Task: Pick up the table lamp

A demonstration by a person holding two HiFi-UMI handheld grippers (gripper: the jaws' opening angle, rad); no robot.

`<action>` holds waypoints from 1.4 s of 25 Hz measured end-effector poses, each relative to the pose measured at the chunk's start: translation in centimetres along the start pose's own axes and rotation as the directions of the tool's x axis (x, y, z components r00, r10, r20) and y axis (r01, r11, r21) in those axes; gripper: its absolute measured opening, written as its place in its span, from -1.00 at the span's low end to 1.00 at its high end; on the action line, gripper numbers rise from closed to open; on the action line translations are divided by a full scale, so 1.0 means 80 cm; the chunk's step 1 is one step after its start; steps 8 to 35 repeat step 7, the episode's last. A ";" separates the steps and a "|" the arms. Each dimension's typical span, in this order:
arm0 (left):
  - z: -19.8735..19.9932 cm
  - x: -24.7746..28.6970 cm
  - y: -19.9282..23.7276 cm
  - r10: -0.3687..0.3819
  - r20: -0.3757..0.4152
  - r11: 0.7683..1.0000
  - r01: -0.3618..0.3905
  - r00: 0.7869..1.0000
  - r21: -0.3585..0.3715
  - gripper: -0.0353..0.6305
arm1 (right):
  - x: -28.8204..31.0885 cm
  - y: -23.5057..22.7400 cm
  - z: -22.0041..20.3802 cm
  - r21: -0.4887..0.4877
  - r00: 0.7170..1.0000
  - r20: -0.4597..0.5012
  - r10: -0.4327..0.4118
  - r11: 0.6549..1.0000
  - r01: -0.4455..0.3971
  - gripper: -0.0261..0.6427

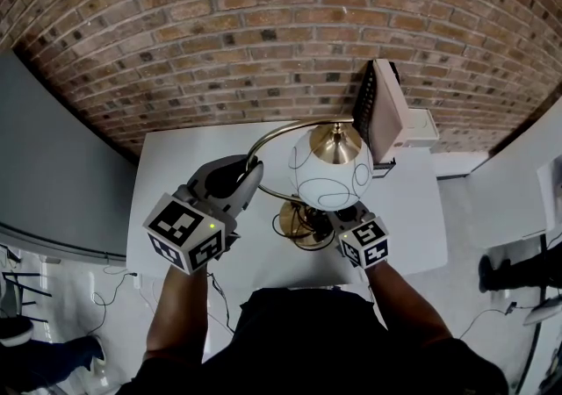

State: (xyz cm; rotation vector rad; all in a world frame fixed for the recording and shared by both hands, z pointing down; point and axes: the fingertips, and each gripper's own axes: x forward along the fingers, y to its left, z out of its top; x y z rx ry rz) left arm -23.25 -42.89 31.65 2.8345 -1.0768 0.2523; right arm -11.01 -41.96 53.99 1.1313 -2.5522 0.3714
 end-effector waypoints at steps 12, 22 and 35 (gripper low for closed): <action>-0.001 0.000 0.002 0.002 -0.003 1.000 -0.002 1.000 0.004 -0.77 | 0.003 0.000 0.001 -0.002 1.000 0.004 0.003 1.000 -0.003 -0.90; -0.001 0.000 0.002 0.002 -0.003 1.000 -0.002 1.000 0.004 -0.77 | 0.003 0.000 0.001 -0.002 1.000 0.004 0.003 1.000 -0.003 -0.90; -0.001 0.000 0.002 0.002 -0.003 1.000 -0.002 1.000 0.004 -0.77 | 0.003 0.000 0.001 -0.002 1.000 0.004 0.003 1.000 -0.003 -0.90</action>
